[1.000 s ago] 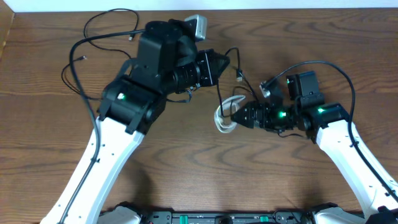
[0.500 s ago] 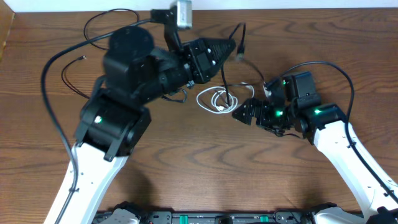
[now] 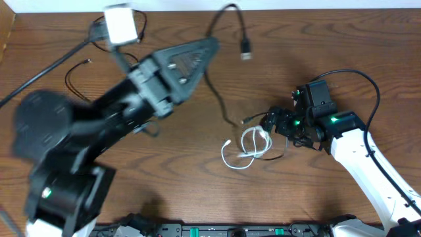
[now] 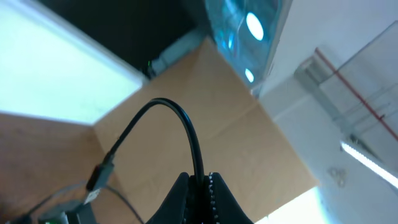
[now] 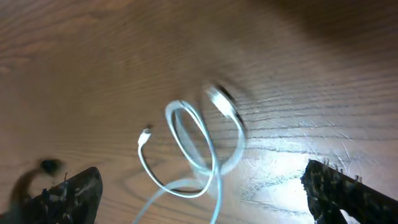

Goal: Untangle cables

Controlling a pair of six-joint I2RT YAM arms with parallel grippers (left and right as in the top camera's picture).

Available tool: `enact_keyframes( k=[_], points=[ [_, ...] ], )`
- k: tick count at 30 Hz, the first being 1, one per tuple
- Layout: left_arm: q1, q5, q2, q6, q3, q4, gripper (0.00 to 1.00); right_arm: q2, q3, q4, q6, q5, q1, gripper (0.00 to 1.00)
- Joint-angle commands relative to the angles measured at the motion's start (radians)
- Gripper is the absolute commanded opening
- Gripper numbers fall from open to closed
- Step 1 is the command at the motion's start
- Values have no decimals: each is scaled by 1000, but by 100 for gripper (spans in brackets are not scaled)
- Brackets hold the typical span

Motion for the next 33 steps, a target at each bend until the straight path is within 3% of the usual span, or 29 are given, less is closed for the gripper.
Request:
enact_keyframes(
  k=[1,3,6,12,15,17,20,29,33],
  points=[
    [44,-65,-53,-74,8,12,7,-3,-7,3,-8,-39,11,99],
    [53,-138,-78,-94,8,11,7,-3,-7,66,-162,-211,11,99],
    [53,-148,-82,-93,8,6,8,-7,-7,147,-276,-436,10,99],
    [53,-169,-69,-94,8,-80,7,-49,-7,358,-312,-766,-12,99],
    [53,-169,-55,-107,8,-77,7,-76,-7,530,-260,-895,-3,99],
    [51,-169,-45,-144,8,-75,8,-91,-7,678,-131,-902,35,99],
    [51,-159,-32,-192,8,-75,7,-92,-7,784,-87,-871,100,99],
    [51,-166,-19,-219,8,-74,8,-89,-7,808,-130,-641,228,98],
    [51,-166,-19,-331,8,-74,7,-80,-7,823,-192,-597,275,93]
  ],
)
